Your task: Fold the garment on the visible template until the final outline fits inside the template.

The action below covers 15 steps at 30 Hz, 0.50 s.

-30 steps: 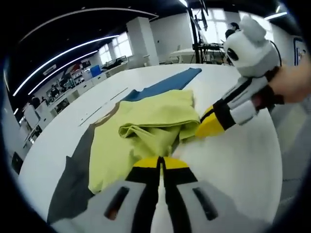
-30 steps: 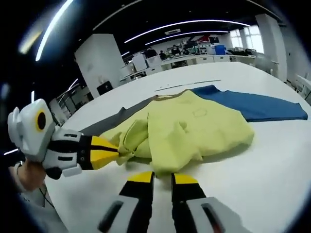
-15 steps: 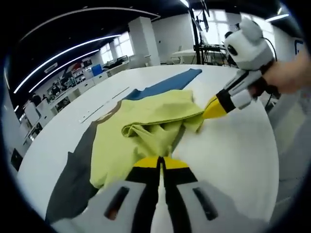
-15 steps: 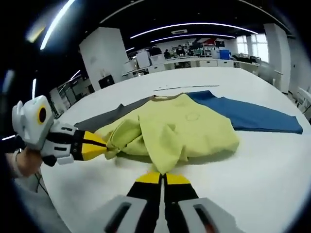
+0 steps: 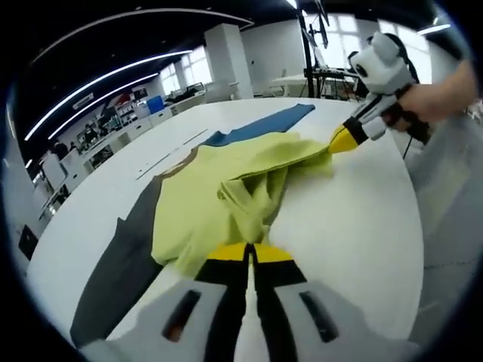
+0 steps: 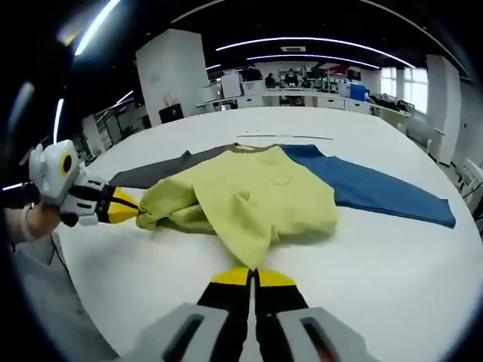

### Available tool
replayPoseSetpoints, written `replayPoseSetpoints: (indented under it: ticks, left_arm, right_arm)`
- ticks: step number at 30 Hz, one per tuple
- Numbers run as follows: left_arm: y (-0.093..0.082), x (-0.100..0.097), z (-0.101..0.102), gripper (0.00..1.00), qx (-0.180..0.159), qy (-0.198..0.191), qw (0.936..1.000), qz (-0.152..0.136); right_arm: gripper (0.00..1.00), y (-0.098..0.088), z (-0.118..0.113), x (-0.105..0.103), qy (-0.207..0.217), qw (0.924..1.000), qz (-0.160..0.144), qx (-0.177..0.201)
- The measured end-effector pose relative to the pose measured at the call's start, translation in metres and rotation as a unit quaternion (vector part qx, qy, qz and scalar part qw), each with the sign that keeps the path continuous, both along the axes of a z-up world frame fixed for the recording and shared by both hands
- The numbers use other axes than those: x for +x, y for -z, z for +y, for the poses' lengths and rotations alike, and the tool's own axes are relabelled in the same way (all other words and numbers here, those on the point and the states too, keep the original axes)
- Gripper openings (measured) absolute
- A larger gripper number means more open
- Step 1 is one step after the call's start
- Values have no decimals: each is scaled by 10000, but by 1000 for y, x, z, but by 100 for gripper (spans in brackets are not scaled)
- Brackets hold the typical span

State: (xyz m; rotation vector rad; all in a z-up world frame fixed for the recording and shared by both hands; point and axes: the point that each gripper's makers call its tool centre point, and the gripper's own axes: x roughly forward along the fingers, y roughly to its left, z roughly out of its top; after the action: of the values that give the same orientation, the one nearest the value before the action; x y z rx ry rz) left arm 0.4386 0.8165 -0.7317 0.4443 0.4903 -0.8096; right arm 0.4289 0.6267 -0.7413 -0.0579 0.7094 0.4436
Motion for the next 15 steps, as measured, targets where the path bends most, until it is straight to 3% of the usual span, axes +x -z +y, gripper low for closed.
replayPoseSetpoints:
  ticks: [10,13,15]
  left_arm:
    - [-6,-23,16,0,58,41,10000,0]
    - [-6,-31,19,0,60,72,10000,26]
    - [-6,-37,21,0,53,70,10000,42]
  right_arm:
    - [0,-14,-25,-15,-462,9968,-195,-617]
    - [0,-20,-34,-20,-637,9925,-323,-988]
    - [0,-23,-34,-25,-671,9922,-346,-995]
